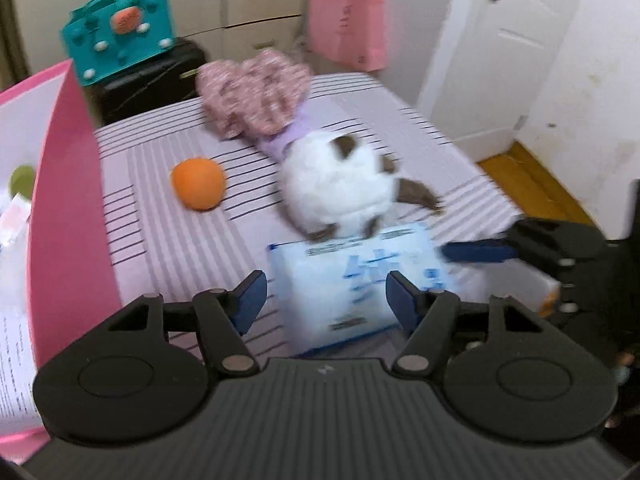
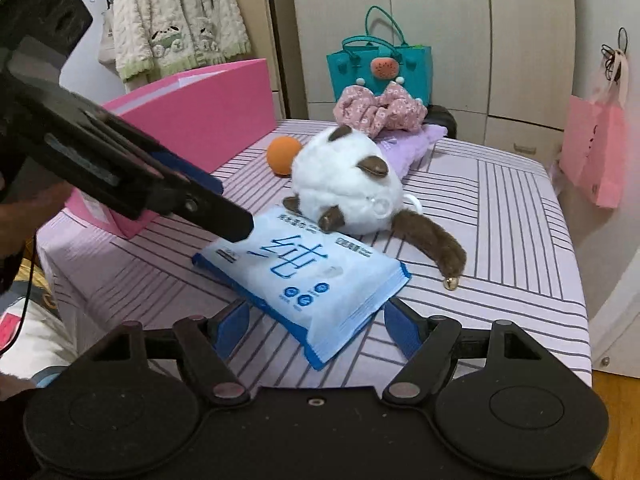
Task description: Organize soft objects
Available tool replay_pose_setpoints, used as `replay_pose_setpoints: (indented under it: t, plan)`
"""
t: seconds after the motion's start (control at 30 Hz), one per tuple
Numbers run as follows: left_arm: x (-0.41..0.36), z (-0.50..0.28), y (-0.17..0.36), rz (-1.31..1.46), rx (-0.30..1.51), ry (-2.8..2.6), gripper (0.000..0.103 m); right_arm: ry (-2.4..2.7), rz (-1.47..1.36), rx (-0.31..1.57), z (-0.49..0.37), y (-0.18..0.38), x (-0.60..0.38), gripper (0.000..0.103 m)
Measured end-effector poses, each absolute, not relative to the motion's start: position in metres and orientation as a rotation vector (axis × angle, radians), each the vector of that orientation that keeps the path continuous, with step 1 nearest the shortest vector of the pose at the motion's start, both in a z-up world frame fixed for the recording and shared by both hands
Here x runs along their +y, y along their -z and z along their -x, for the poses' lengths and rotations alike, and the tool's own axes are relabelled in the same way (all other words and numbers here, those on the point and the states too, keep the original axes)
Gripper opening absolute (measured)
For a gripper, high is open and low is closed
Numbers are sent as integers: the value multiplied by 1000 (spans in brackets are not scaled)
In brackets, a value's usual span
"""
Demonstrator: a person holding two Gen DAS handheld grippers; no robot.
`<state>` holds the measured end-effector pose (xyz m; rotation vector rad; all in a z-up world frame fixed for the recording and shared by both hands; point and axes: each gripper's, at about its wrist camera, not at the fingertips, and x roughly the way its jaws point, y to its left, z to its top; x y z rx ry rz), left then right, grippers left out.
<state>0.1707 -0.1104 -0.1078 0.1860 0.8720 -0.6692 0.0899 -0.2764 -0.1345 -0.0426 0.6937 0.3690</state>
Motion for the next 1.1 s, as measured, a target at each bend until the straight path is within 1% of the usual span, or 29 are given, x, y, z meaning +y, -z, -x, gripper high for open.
replay_pose_setpoints:
  t: [0.13,0.27,0.47,0.5,0.53,0.57,0.63,0.67,0.77,0.87,1.1]
  plan:
    - [-107,-178,123,-186,872,633,65,-329,75,655,-90,136,-279,78]
    - [-98,-184,131,-74,919,645,66,-348,85,659,-89,139,-281,78]
    - [-99,-169,138,-38,834,601,65,-325,87,632,-86,144,-277,78]
    - [-100,-166,139,-40,819,595,64,-323,81,629,-86,144,-276,78]
    - [-101,-163,139,-32,808,598,60,-319,74,627,-85,144,-275,78]
    - [-101,-161,140,-12,802,606,57,-313,70,624,-85,144,-273,76]
    - [-101,-156,141,6,790,629,53,-322,59,619,-83,145,-271,74]
    - [-102,-151,142,3,778,635,47,-332,54,615,-83,145,-269,73]
    - [-103,-143,142,-8,758,654,46,-331,58,609,-81,145,-265,71]
    - [-98,-143,144,39,768,663,46,-335,53,607,-80,145,-265,69]
    - [-96,-138,146,51,757,674,46,-323,56,583,-74,147,-262,67]
